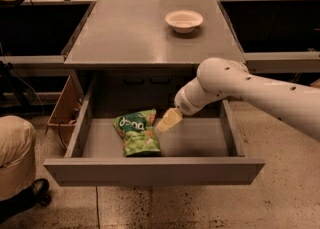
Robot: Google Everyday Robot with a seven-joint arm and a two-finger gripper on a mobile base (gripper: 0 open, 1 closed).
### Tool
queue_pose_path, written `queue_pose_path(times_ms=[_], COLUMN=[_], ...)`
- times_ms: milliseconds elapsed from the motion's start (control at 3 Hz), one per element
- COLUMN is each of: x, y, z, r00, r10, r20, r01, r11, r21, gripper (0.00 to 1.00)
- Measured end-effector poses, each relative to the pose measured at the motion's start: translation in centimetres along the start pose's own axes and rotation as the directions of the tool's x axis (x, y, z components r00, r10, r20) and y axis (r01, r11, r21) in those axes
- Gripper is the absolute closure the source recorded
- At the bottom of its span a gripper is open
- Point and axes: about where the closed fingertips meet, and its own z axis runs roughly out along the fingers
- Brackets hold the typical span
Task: Pick green rice chip bag from top drawer and place on counter
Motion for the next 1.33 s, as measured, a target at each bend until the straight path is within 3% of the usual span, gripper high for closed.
queue_pose_path(times_ms=[333,667,1333], x=[-0.6,-1.6,-2.8], y=[0.9,2.4,5.3], z=[1.1,2.8,6.6], r00=[0.997,0.988,0.964], r10=[0.063,0.141,0.259], r20=[0.033,0.061,0.059], r01=[-0.062,-0.136,-0.248], r11=[0.9977,0.9878,0.9571], r21=[-0.029,-0.076,-0.150], gripper=[0.00,0.00,0.00])
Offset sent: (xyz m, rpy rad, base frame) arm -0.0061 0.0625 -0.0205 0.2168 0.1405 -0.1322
